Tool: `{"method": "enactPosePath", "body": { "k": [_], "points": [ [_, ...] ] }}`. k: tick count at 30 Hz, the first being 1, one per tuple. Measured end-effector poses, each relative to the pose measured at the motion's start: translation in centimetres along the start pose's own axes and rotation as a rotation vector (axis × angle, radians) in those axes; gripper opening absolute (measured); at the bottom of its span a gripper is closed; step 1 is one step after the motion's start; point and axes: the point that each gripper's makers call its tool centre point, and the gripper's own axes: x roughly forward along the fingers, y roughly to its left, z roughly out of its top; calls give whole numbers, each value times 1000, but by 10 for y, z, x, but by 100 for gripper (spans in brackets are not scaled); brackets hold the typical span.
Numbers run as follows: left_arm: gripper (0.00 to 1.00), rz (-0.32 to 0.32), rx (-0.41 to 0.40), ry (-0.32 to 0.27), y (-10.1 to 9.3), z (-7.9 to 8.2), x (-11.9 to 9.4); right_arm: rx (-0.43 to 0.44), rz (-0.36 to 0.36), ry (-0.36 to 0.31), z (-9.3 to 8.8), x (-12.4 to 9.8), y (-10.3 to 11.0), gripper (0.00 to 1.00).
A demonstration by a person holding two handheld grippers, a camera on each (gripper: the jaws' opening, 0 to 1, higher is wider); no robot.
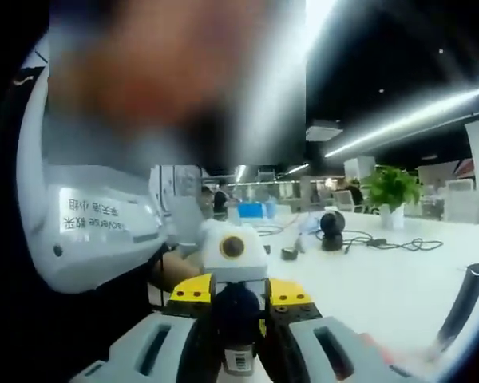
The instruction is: Pick up cosmetic bottle twist off cap place on table pick up cap screw tight cap place on table
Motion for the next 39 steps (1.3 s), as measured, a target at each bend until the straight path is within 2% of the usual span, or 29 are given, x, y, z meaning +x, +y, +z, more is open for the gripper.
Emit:
{"method": "enactPosePath", "body": {
  "k": [7, 8, 10, 13, 15, 16, 17, 19, 24, 29, 32, 36, 39],
  "points": [
    [11, 8, -9, 1, 0, 0, 3, 2, -14, 2, 1, 0, 0, 12],
    [11, 13, -30, -7, 0, 1, 4, 9, -13, 6, 1, -1, -1, 12],
    [11, 24, -14, -22, 2, 2, 6, 10, -20, 12, 1, -2, -2, 12],
    [11, 4, 6, -30, -1, 3, 7, -3, -14, 16, 1, -3, 0, 12],
    [11, -14, -6, -25, -4, 2, 7, 2, 13, 24, 1, -4, 4, 12],
    [12, -27, -16, -21, -6, 1, 7, 11, 49, 37, -1, -5, 10, 12],
    [12, -65, -76, 4, -13, -3, 7, 12, 52, 39, -1, -4, 10, 12],
    [14, -65, -61, 5, -11, -2, 8, 6, 60, 40, -1, -2, 12, 12],
    [19, -87, -20, 63, -14, -10, 8, 10, 77, 47, 1, -2, 14, 12],
    [20, -83, -57, 30, -10, -3, 7, 2, 101, 58, -2, -3, 18, 12],
    [19, -89, -60, 41, -10, -4, 8, -2, 111, 52, -2, -3, 20, 12],
    [12, -108, -62, 56, -15, -6, 10, -14, 114, 51, -2, -4, 20, 12],
    [10, -110, -54, 58, -16, -6, 11, -9, 114, 46, -2, -5, 19, 12]
  ]
}}
